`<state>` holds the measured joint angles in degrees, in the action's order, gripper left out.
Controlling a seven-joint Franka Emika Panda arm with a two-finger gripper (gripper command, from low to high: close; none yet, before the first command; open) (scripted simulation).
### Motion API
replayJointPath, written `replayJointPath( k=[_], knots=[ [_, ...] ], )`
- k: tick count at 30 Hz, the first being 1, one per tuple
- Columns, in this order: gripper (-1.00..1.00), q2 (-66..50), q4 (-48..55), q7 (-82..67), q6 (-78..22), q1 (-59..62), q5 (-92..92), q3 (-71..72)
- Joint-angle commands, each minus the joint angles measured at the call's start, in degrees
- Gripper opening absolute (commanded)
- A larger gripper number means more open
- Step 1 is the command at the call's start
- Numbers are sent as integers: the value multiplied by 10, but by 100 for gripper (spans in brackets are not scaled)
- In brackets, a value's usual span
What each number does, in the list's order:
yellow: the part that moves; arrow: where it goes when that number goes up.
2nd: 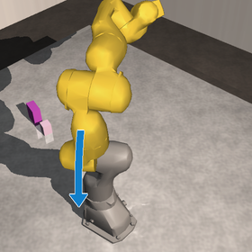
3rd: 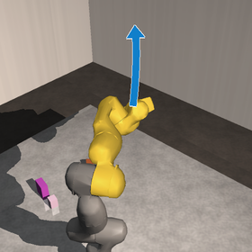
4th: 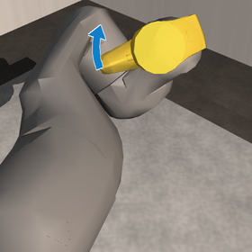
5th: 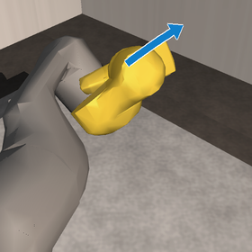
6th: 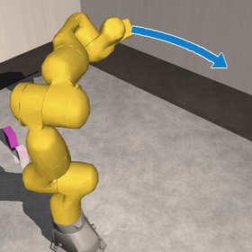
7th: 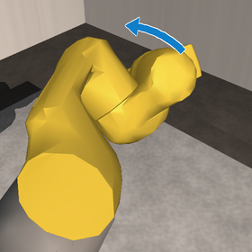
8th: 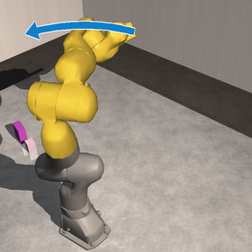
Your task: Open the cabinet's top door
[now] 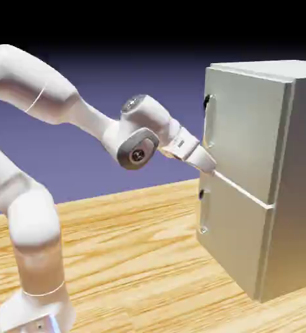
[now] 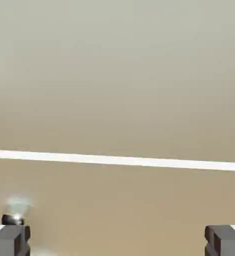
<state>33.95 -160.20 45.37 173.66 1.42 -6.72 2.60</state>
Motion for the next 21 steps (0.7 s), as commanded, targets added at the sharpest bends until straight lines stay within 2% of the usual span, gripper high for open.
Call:
replayJointPath(
  k=[1, 21],
  knots=[
    [0, 5, 3, 11, -1, 8, -25, 10],
    [0, 100, 62, 226, -27, 164, -523, 202]
  ],
)
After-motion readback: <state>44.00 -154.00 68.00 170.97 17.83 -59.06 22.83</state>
